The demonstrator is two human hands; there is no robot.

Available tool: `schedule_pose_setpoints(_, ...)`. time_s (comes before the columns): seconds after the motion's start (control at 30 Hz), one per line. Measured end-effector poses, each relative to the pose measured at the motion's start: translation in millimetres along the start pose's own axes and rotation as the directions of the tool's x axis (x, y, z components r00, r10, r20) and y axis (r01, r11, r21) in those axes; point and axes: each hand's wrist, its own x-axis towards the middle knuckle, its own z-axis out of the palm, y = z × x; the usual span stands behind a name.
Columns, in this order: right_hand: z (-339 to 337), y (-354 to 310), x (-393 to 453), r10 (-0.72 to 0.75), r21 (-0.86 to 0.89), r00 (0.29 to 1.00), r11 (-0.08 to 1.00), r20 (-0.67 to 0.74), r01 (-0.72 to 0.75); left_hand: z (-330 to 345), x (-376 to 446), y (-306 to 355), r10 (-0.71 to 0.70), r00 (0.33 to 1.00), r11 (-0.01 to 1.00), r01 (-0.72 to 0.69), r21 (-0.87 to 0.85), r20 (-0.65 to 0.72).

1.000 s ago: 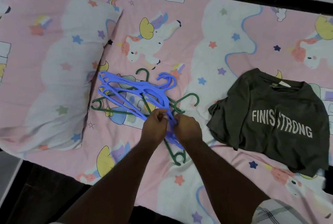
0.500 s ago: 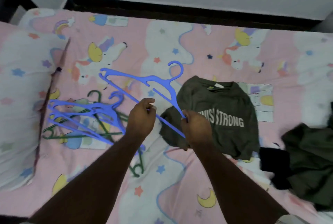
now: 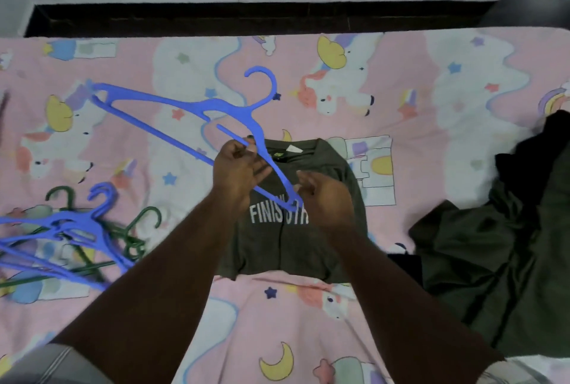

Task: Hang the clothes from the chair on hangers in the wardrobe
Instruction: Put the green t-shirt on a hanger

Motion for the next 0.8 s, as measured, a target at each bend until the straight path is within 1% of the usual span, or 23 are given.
schedule_pose_setpoints(0.03, -7, 12, 7, 0.037, 0.004, 0.999, 0.999, -0.021, -0.037, 6, 8, 1, 0.031, 0.999, 0.999, -0.032, -0.016, -0.026)
schedule_pose_setpoints(0.13, -22, 42, 30, 0.128, -0.112, 0.989, 0.984, -0.071, -0.135, 19, 31, 4, 0.108, 0.985, 0.994, -0.111, -0.011, -0.137)
schedule_pose_setpoints(0.23, -31, 62, 52, 0.172, -0.167, 0.982, 0.969, -0.081, -0.183, 28, 51, 4, 0.127, 0.975, 0.989, -0.138, -0.052, -0.182)
schedule_pose_setpoints(0.37, -34, 69, 79, 0.135, -0.214, 0.99, 0.966, -0.048, -0.143, 41, 73, 1, 0.157, 0.966, 0.983, -0.172, -0.059, -0.208)
schedule_pose_setpoints(0.47, -31, 67, 99, 0.115, -0.231, 0.993, 0.967, 0.027, -0.106, 52, 85, 0, 0.162, 0.96, 0.982, -0.18, -0.06, -0.227)
schedule_pose_setpoints(0.57, -25, 66, 117, 0.055, -0.267, 0.989, 0.964, 0.135, -0.017, 60, 95, -2, 0.159, 0.961, 0.981, -0.179, -0.069, -0.225)
schedule_pose_setpoints(0.63, -21, 63, 127, 0.005, -0.304, 0.986, 0.951, 0.165, 0.046, 63, 102, -4, 0.159, 0.96, 0.981, -0.18, -0.071, -0.23)
schedule_pose_setpoints(0.8, -15, 66, 141, 0.026, -0.392, 0.975, 0.917, 0.222, 0.065, 66, 112, -8, 0.134, 0.964, 0.985, -0.156, -0.079, -0.229)
